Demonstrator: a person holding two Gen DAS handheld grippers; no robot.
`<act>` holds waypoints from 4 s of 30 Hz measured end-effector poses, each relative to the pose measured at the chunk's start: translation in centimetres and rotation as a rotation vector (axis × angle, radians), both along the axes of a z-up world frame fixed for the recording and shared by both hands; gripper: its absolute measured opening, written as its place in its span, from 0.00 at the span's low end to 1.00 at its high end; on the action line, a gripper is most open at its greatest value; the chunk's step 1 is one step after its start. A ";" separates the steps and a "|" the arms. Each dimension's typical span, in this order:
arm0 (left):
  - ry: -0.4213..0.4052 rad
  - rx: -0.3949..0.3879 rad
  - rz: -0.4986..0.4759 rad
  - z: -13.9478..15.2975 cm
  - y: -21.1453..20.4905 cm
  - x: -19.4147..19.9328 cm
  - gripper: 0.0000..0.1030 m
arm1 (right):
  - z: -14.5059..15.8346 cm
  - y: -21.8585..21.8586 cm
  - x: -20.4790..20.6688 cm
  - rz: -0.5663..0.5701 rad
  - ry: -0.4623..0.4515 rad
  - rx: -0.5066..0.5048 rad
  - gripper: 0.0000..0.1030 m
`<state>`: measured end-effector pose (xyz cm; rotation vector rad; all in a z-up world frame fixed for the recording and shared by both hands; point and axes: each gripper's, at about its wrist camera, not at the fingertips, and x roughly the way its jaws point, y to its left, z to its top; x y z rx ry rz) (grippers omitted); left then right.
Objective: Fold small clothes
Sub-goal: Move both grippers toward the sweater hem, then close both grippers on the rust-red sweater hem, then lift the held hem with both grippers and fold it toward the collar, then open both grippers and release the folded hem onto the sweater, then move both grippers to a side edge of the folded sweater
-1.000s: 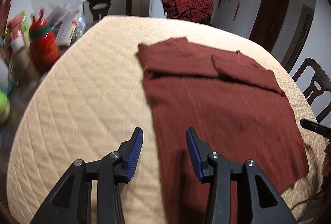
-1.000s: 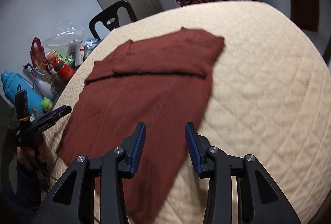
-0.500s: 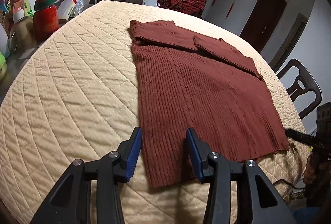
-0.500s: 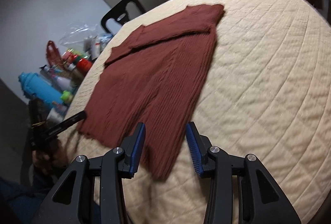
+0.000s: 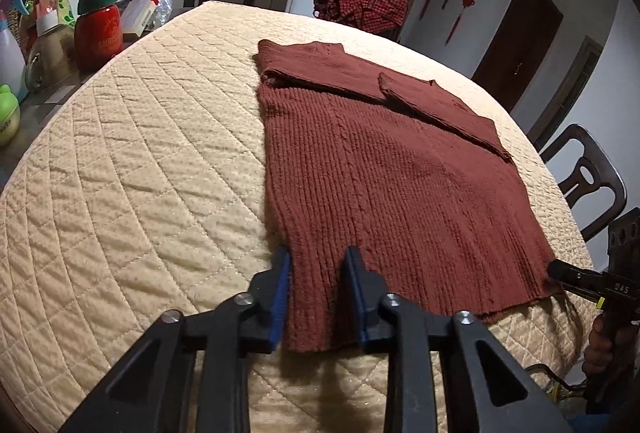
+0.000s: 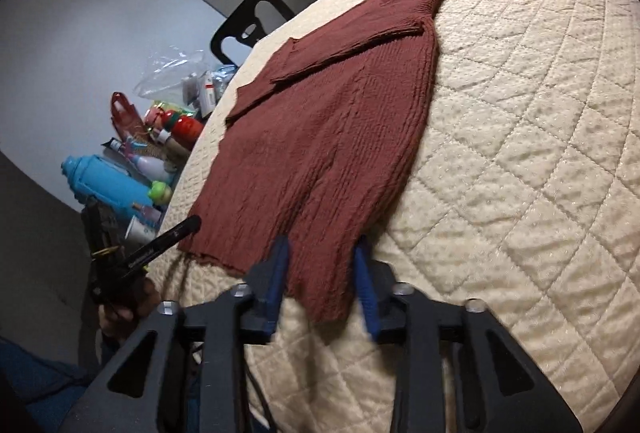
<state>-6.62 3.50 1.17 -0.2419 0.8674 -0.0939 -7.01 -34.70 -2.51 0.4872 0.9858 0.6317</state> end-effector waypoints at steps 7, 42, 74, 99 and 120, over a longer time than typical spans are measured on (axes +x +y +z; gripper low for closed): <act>0.013 -0.085 0.004 0.0 0.9 -0.6 0.10 | 1.0 -0.8 -1.0 -0.005 -0.039 0.020 0.07; -0.196 -0.183 -0.020 6.6 3.3 15.5 0.08 | 7.8 -3.6 13.4 -0.133 -0.214 0.146 0.07; -0.101 -0.200 0.093 4.0 4.2 21.1 0.37 | 4.8 -4.4 20.5 -0.254 -0.083 0.056 0.35; -0.058 0.027 -0.163 3.3 -6.9 13.3 0.37 | 4.0 2.4 11.5 -0.058 -0.205 -0.241 0.16; -0.023 0.128 -0.141 2.6 -9.4 13.5 0.39 | 2.4 -0.2 11.6 -0.107 -0.151 -0.221 0.16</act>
